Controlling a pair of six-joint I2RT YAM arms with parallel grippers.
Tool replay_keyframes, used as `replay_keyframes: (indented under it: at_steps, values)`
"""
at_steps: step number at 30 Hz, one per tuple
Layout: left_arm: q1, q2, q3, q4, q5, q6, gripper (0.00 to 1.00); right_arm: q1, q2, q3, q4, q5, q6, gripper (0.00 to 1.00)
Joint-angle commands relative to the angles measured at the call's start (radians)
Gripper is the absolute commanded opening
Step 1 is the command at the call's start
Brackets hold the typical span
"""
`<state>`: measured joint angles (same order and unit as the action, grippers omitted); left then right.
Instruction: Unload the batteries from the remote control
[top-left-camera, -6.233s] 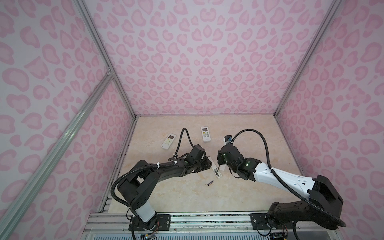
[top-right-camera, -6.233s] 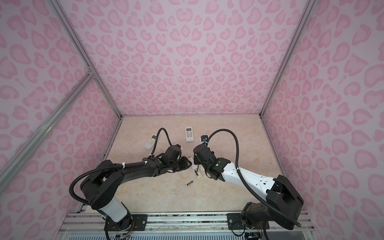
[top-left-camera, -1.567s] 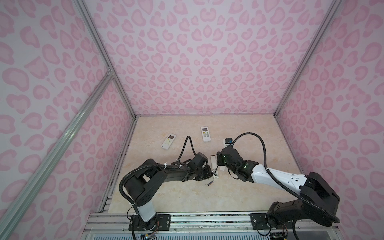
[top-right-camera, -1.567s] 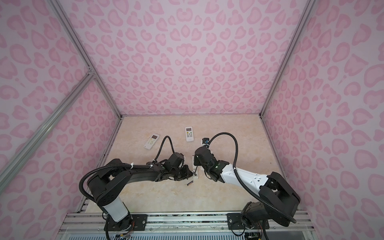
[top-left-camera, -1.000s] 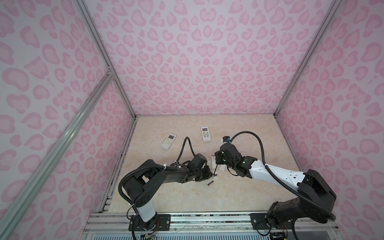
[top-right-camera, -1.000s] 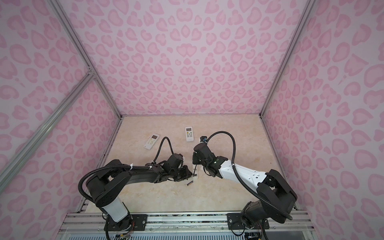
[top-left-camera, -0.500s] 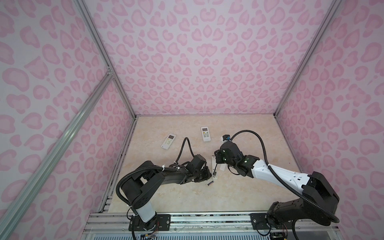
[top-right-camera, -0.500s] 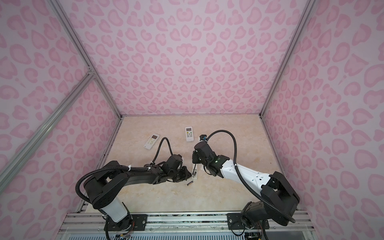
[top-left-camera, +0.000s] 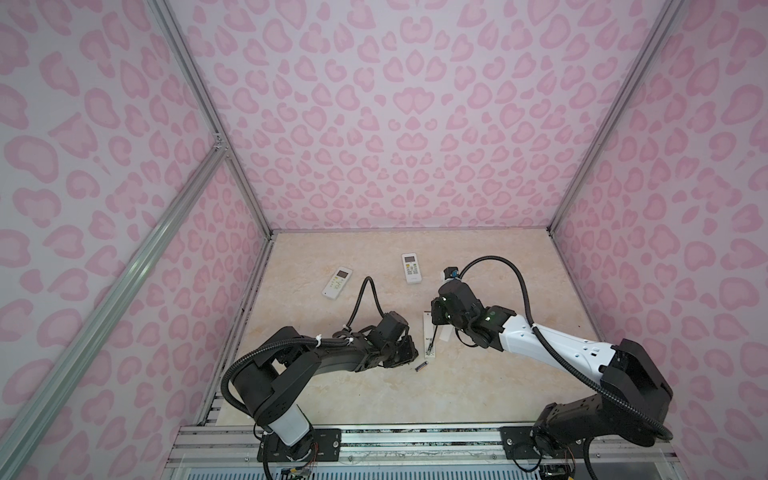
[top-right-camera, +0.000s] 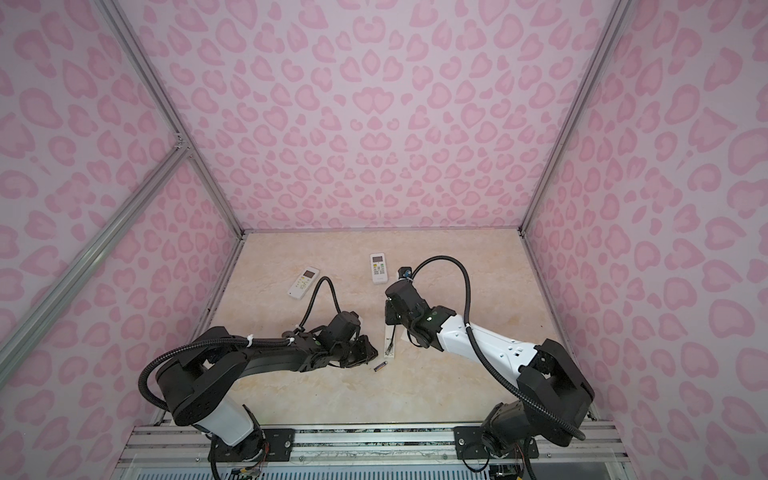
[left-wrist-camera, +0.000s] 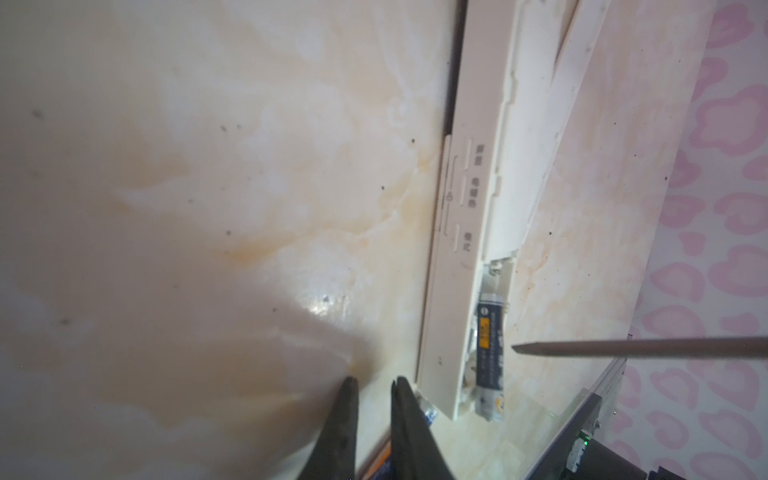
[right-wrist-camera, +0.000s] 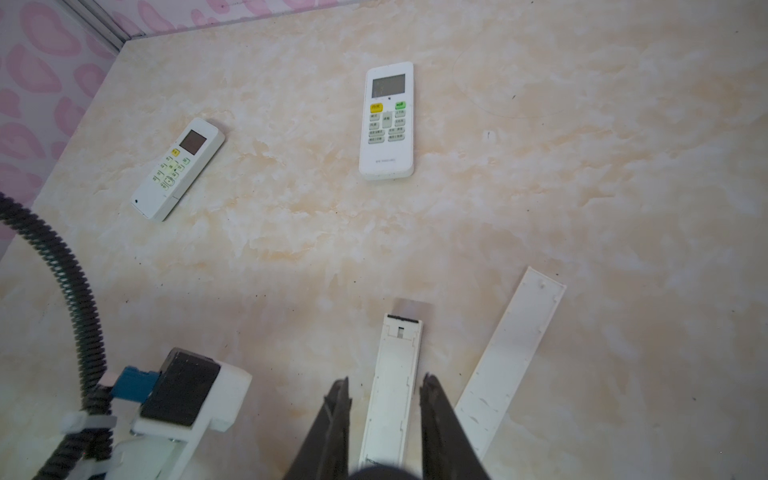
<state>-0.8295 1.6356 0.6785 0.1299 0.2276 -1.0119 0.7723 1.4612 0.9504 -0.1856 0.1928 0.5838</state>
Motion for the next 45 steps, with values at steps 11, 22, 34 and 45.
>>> replay_keyframes:
  at_steps: [11, 22, 34, 45]
  values:
    - [0.000, 0.047, 0.042, 0.009, 0.006, 0.006, 0.20, 0.001, 0.047, -0.006, 0.022, 0.004, 0.020, 0.00]
    - [0.000, 0.081, 0.044, 0.023, 0.012, 0.001, 0.20, 0.001, 0.066, -0.014, 0.085, -0.006, 0.020, 0.00]
    - [-0.001, 0.076, 0.032, 0.021, 0.012, 0.001, 0.20, 0.001, 0.054, -0.014, 0.103, -0.009, 0.015, 0.00]
    - [0.000, 0.069, 0.015, 0.028, 0.007, -0.003, 0.19, 0.001, 0.065, -0.010, 0.123, -0.016, 0.005, 0.00]
